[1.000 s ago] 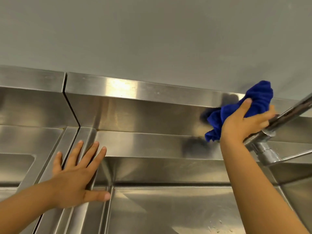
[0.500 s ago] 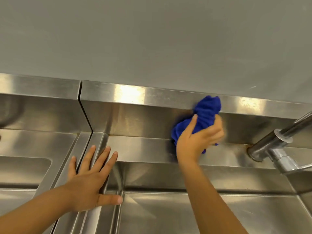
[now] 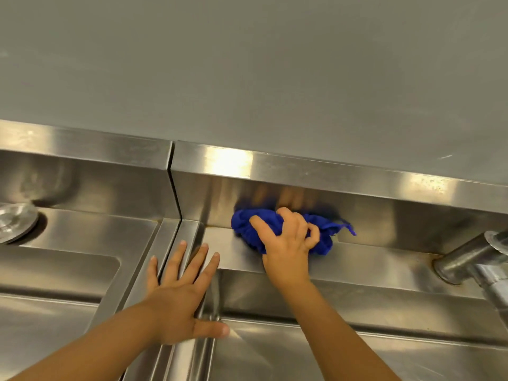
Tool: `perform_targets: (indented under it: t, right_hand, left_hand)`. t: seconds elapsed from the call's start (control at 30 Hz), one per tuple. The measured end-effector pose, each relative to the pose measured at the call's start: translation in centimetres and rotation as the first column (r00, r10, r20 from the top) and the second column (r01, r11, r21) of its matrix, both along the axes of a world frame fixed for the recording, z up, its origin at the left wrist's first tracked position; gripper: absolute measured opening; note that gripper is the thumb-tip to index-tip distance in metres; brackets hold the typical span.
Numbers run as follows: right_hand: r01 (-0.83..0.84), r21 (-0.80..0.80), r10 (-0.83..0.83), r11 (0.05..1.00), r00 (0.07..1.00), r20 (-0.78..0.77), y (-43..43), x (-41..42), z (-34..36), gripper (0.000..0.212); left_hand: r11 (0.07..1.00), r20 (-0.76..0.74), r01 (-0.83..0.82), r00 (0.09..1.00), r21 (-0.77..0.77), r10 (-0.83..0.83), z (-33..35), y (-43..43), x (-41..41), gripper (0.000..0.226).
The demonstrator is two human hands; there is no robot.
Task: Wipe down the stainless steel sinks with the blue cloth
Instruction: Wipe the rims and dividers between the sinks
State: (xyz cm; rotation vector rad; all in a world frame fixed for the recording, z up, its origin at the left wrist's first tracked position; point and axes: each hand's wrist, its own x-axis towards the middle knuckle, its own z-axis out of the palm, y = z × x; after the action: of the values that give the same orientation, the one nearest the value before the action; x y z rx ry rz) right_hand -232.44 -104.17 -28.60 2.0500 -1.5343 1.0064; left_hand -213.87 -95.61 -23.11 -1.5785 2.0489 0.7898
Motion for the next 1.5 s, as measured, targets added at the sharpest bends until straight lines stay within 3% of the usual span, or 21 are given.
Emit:
perform_targets:
  t: [0.07,0.17,0.2,0.3,0.4,0.57,0.73,0.77,0.83,0.93,1.03,1.2,1.27,1.37,1.5]
  right_hand:
    - [-0.037,0.018,0.037,0.999,0.999,0.005,0.1,0.6,0.4,0.074]
    - [-0.162,-0.038,0.164,0.986,0.985,0.051,0.2,4.2,3.4,0.04]
    - [-0.202,-0.05,0.204,0.978,0.978,0.034,-0.1,5.8,4.3,0.038]
    - [-0.294,-0.069,0.281,0.953,0.947,-0.154,-1.0,7.8,4.7,0.029]
    - [-0.308,-0.051,0.264,0.95,0.879,-0.398,-1.6,1.9,1.7,0.02]
    - [-0.149,0.02,0.145,0.989,0.91,-0.388,-0.7,-6.9,1.2,0.027]
    - [-0.18,0.033,0.182,0.983,0.951,-0.25,-0.5,-0.8,1.8,0.023]
    - [-0.191,0.044,0.196,0.981,0.944,-0.265,-0.7,-0.1,1.5,0.021]
    - [-0.221,0.05,0.226,0.974,0.918,-0.326,-1.1,-0.6,1.1,0.036]
    - [-0.232,0.103,0.253,0.967,0.889,-0.381,-1.1,-5.9,0.9,0.042]
    - [-0.111,0.117,0.141,0.987,0.944,-0.298,-0.2,-13.5,1.0,0.029]
    - [0.212,0.269,-0.163,0.939,0.967,-0.194,1.6,-19.2,1.1,0.063]
    - [0.25,0.342,-0.216,0.906,0.967,-0.137,2.2,-17.6,1.6,0.062]
    - [0.169,0.417,-0.181,0.893,0.983,-0.011,4.3,-13.6,3.0,0.06]
    - [-0.127,0.573,-0.036,0.81,0.964,0.264,6.6,-7.0,5.5,0.045]
  left_hand:
    - [1.0,-0.006,-0.013,1.0,-0.004,0.013,-0.1,0.0,0.0,0.126]
    - [0.999,0.018,-0.033,0.999,-0.026,0.033,-0.4,0.0,-0.2,0.124]
    - [0.999,0.026,-0.037,0.999,-0.03,0.038,-0.3,0.0,-0.2,0.123]
    - [0.999,0.031,-0.039,0.999,-0.013,0.039,-0.1,-0.2,-0.1,0.122]
    - [1.0,0.01,-0.017,1.0,0.0,0.017,-0.1,-0.2,0.2,0.125]
    - [0.999,-0.006,0.025,1.0,-0.039,-0.025,-0.4,0.0,0.2,0.125]
    - [0.999,0.006,0.011,1.0,-0.04,-0.011,-0.5,0.0,0.3,0.128]
    - [0.999,0.01,0.005,1.0,-0.032,-0.005,-0.4,0.0,0.3,0.129]
    - [1.0,0.017,-0.005,1.0,-0.024,0.005,-0.2,-0.1,0.2,0.13]
    - [1.0,0.033,0.004,0.999,-0.029,-0.003,-0.1,0.0,0.1,0.128]
    - [1.0,0.037,0.004,0.999,-0.029,-0.003,-0.1,0.0,0.0,0.125]
    - [0.999,0.04,0.006,0.999,-0.048,-0.004,-0.4,0.0,0.1,0.127]
    - [0.998,0.02,-0.007,1.0,-0.059,0.009,-0.5,-0.1,0.1,0.128]
    - [0.994,-0.029,-0.029,0.999,-0.108,0.026,-0.4,0.5,0.1,0.129]
    - [0.96,-0.122,-0.129,0.987,-0.25,0.1,-0.8,2.8,0.9,0.119]
